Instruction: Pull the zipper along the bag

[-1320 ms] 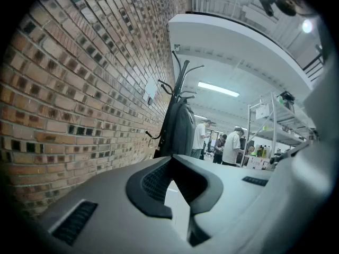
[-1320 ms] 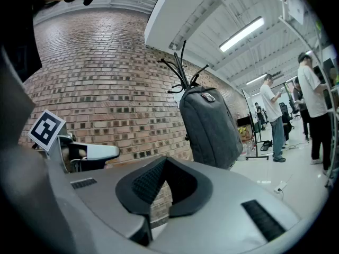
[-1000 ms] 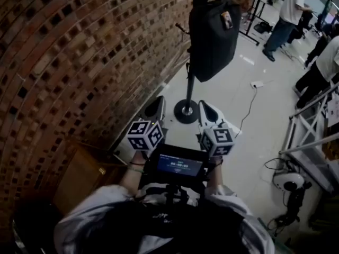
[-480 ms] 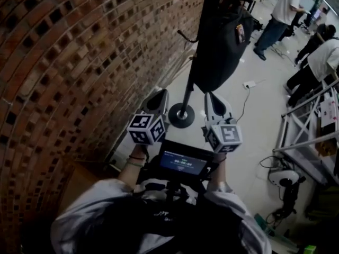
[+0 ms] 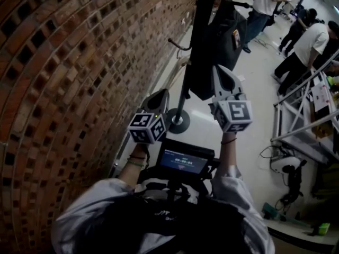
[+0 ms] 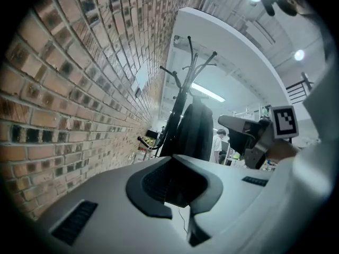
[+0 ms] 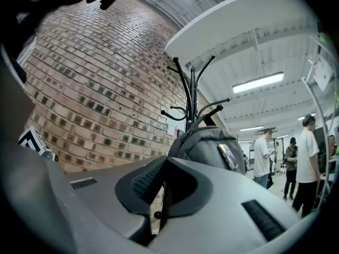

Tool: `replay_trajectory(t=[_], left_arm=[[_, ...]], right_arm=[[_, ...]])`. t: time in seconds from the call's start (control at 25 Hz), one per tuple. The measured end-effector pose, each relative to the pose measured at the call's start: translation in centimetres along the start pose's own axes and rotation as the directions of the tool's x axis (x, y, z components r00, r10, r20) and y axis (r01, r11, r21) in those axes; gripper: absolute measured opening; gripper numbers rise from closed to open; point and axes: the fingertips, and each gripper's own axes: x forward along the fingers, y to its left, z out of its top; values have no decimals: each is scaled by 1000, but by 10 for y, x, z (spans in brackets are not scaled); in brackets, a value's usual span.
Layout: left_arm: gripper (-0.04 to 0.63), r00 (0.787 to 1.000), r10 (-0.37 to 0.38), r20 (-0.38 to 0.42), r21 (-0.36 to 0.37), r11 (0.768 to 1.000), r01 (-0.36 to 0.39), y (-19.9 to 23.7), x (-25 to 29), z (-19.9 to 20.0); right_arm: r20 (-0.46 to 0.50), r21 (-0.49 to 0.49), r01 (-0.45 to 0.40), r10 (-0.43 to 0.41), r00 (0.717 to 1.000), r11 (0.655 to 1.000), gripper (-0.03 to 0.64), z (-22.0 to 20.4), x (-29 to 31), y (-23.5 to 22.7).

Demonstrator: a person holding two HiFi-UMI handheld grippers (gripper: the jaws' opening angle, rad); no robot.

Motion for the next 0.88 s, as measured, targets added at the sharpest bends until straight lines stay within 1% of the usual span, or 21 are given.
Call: replay_trajectory(t=[0.08, 0.24, 0.32, 0.4, 0.44, 0.52, 0.64, 0.72, 0.8, 0.88], left_arm=[[8, 999, -32, 6, 4, 999, 32, 3, 7, 3], [8, 999, -46, -18, 3, 999, 46, 13, 12, 5], [8, 998, -65, -8, -4, 998, 65, 17, 16, 6], [8, 997, -73, -5, -16, 997, 73, 22, 19, 5], [8, 997, -74, -4, -23, 997, 74, 25, 20, 5], [8, 997, -78, -2, -37, 996, 78, 28, 22, 5], [8, 996, -86, 1, -47, 995, 86, 28, 24, 8], [8, 996, -93, 4, -46, 995, 93, 28, 25, 9], [8, 995, -95, 5, -48, 994, 95, 29, 26, 9], [8, 996, -86, -6, -51, 995, 86, 31, 25, 8]], right_arm=[[9, -19, 32, -31, 999, 999, 0, 9, 9, -6], [22, -33, 112, -111, 994, 993, 0, 27, 22, -17], [22, -67, 151, -150, 989, 986, 0, 34, 28, -22], [50, -128, 187, -182, 982, 974, 4, 40, 33, -27], [66, -172, 199, -191, 979, 965, 31, 41, 37, -30], [62, -266, 207, -198, 978, 941, 120, 42, 44, -31], [17, -397, 210, -221, 975, 893, 124, 45, 55, -30], [-14, -466, 205, -239, 971, 861, 146, 45, 62, -31], [-47, -515, 187, -246, 968, 836, 168, 43, 68, -31], [-73, -547, 181, -262, 962, 817, 172, 40, 70, -31]])
